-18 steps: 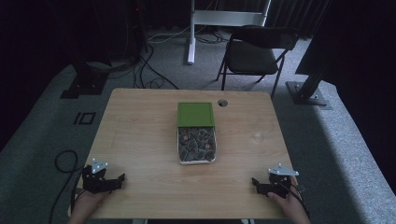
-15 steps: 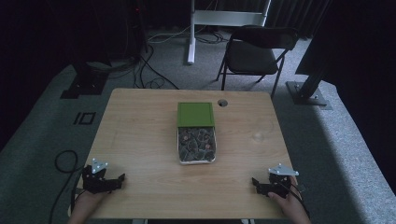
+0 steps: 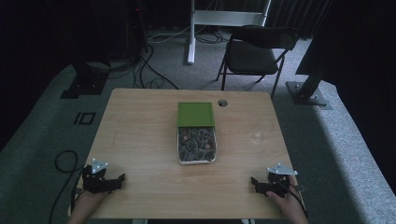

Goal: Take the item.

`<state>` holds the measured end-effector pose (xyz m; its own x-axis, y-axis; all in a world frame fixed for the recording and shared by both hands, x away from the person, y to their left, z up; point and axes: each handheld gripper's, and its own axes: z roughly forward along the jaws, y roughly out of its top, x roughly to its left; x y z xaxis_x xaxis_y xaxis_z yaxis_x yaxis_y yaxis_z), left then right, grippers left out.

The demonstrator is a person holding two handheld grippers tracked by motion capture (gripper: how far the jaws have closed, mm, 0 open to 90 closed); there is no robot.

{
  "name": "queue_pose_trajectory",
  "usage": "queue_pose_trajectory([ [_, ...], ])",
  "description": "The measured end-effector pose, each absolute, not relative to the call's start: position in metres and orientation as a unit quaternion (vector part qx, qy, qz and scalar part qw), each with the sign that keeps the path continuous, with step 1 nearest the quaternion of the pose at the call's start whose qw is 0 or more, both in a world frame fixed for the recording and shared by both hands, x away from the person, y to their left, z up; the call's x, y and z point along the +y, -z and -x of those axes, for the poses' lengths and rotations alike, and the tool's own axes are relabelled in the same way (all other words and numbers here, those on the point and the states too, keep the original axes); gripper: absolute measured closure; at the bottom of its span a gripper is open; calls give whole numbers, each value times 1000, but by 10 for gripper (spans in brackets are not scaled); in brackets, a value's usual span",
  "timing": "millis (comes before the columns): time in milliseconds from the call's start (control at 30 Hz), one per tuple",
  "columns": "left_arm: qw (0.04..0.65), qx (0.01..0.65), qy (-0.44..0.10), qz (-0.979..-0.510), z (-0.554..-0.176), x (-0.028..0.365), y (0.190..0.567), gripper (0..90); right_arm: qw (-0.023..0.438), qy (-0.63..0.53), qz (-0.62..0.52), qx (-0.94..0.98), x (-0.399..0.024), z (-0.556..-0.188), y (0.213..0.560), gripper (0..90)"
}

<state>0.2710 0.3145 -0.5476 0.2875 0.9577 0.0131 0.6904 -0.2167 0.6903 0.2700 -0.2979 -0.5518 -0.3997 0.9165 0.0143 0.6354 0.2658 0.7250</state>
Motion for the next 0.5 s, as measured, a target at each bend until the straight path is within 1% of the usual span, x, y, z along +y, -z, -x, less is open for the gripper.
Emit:
queue_pose_trajectory([
  [500, 295, 552, -227, -746, -271, 315, 548, 16, 211, -368, -488, 763, -278, -276, 525, 110],
])
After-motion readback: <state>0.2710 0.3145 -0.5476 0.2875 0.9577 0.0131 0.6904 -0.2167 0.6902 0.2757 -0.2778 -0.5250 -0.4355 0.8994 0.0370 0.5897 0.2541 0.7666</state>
